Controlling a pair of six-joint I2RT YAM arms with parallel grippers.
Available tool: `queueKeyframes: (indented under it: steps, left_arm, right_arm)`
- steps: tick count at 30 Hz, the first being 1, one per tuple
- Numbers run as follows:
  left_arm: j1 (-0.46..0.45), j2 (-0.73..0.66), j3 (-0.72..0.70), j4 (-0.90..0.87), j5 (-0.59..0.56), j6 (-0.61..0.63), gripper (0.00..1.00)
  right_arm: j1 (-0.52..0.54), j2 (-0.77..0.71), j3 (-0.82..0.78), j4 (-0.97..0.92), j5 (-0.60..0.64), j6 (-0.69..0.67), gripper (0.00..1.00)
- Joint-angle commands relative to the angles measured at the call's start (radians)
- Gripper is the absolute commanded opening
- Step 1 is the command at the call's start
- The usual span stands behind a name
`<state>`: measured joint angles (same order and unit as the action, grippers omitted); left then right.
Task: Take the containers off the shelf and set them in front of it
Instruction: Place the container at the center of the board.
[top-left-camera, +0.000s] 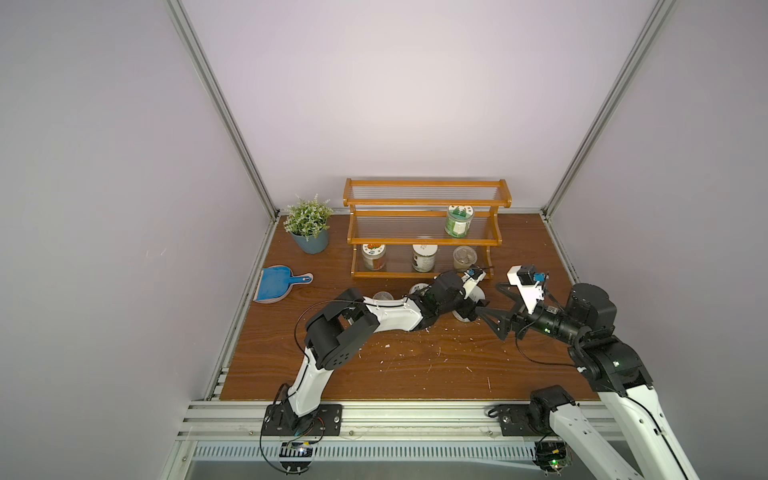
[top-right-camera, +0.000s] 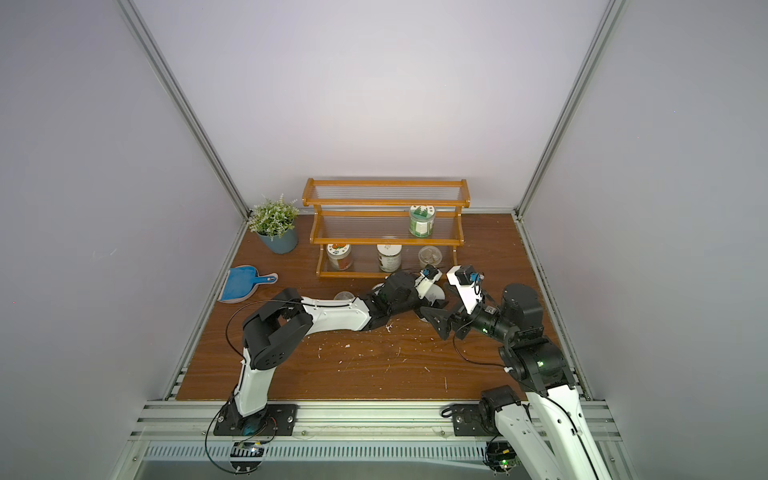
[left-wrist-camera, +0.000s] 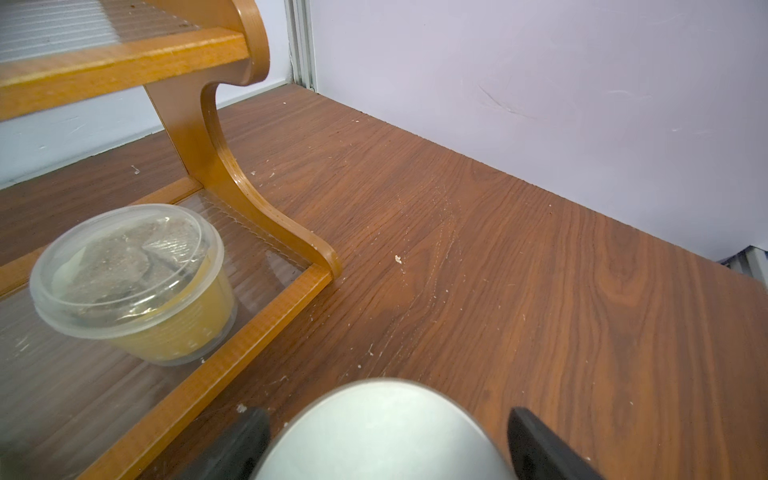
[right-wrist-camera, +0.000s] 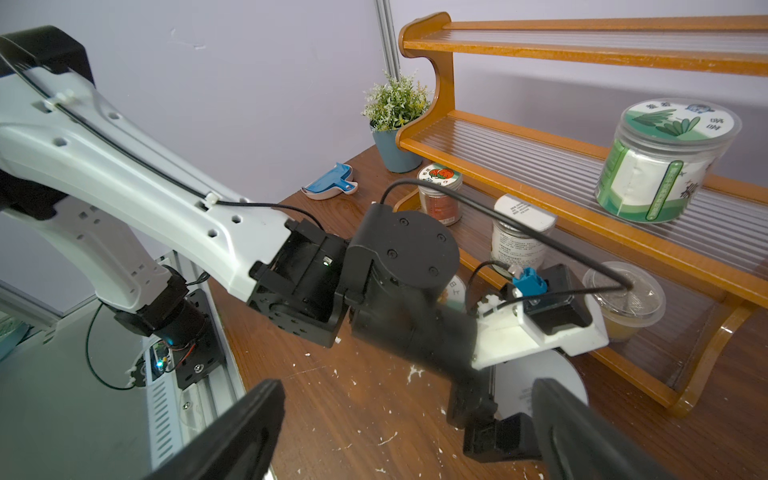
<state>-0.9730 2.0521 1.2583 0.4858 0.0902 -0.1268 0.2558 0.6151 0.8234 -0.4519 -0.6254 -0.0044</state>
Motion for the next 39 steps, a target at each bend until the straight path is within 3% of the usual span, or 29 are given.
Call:
queueKeyframes:
  steps: [1,18,26,39]
  left_arm:
    - [-0.007,-0.025,0.003,-0.07,-0.042,0.039,0.9]
    - [-0.007,-0.077,-0.027,-0.065,-0.06,0.046,0.99]
    - [0.001,-0.165,-0.013,-0.161,-0.049,0.059,1.0]
    - [0.126,-0.54,-0.145,-0.462,-0.135,0.031,1.0]
  right_arm:
    - [0.0,0.003,-0.004,0.037,0.009,-0.011,0.99]
    - [0.0,-0.003,-0.002,0.037,0.007,-0.002,0.99]
    - [0.001,-0.005,0.01,0.044,0.003,0.007,1.0]
    - [0.001,0.05,0.003,0.168,0.065,0.072,0.99]
